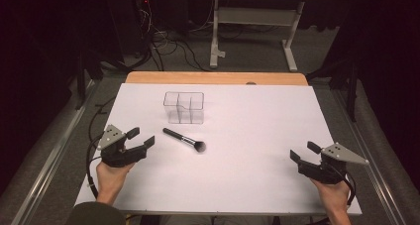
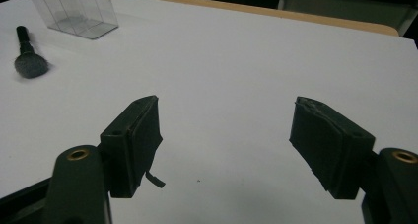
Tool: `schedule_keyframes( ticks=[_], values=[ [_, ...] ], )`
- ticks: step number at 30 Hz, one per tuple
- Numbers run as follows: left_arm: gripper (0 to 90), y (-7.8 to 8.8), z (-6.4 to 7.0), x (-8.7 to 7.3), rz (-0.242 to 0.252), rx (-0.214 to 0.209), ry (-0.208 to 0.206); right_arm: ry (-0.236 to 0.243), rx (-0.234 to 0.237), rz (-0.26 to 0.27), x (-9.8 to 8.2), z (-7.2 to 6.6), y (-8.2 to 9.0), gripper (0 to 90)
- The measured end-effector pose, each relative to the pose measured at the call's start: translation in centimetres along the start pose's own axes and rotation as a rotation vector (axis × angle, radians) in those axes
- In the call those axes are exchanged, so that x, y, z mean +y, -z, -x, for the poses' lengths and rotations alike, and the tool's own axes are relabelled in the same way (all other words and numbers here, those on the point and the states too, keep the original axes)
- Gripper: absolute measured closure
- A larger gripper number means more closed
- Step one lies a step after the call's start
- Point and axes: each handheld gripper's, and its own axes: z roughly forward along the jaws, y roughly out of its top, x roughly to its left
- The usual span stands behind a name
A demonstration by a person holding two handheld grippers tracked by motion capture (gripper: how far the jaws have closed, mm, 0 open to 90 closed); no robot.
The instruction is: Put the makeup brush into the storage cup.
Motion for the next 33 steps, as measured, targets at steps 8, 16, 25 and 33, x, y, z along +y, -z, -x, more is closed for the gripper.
schedule_keyframes(
  ticks=[8, 16, 25, 33],
  values=[
    [32.5, 0.32, -0.11, 0.08, 0.002, -0.002, 0.004, 0.005, -0.001, -0.004, 0.18, -0.22, -0.16, 29.2],
    [32.5, 0.14, 0.02, -0.07, -0.004, -0.001, 0.006, 0.000, -0.004, -0.003, 0.12, -0.09, -0.10, 29.3],
    [32.6, 0.27, 0.06, 0.01, 0.001, -0.003, 0.008, 0.010, -0.004, -0.004, 0.14, -0.13, -0.15, 29.5],
    [32.6, 0.25, 0.09, 0.06, 0.006, 0.001, 0.010, 0.006, -0.006, -0.007, 0.11, -0.12, -0.16, 29.6]
  ],
)
